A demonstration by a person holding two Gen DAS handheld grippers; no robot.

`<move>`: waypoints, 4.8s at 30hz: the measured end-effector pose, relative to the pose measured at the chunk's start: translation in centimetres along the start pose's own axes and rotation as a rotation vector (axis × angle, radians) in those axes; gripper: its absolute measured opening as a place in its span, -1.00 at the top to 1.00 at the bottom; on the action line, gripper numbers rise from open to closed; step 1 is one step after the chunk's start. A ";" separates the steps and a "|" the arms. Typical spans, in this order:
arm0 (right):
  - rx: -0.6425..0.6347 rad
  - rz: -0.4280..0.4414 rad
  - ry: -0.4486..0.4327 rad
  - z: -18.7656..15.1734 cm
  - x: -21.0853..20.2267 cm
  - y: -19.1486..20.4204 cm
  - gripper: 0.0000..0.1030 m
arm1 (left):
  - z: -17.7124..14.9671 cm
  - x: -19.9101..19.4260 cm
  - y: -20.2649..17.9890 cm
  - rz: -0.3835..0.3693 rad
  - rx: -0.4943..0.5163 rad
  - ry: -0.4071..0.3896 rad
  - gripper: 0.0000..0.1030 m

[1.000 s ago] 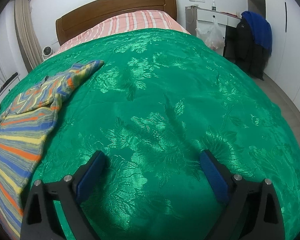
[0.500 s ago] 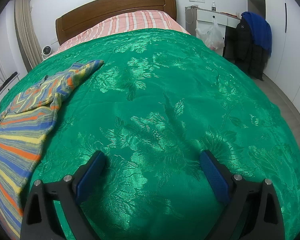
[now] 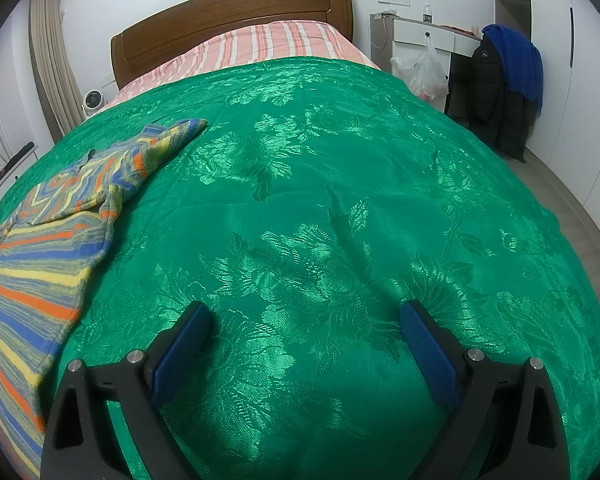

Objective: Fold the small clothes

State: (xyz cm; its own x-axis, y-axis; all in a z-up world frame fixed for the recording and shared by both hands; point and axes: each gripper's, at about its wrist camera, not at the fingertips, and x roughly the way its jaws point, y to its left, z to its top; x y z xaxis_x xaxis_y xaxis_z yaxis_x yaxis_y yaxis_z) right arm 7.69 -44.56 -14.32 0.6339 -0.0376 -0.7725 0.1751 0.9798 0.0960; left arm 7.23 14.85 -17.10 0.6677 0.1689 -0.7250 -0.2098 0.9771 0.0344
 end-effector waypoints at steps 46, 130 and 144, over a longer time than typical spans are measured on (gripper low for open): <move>-0.004 0.002 -0.007 -0.3 -0.1 -0.5 -0.88 | 16.8 9.9 8.1 -0.092 -0.300 0.214 0.89; -0.014 -0.007 -0.017 -0.5 -0.7 -0.9 -0.89 | 10.3 9.1 2.7 -0.047 0.027 0.083 -0.99; -0.029 -0.026 -0.008 -0.4 -0.4 -0.3 -0.89 | 10.2 9.1 2.7 -0.046 0.027 0.083 -0.99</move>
State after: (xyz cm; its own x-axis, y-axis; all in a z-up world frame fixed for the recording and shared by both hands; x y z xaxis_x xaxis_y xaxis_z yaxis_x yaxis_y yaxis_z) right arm 7.10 -44.79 -14.35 0.6351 -0.0648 -0.7697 0.1698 0.9838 0.0573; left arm 20.06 20.32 -16.56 0.6141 0.1140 -0.7810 -0.1606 0.9869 0.0178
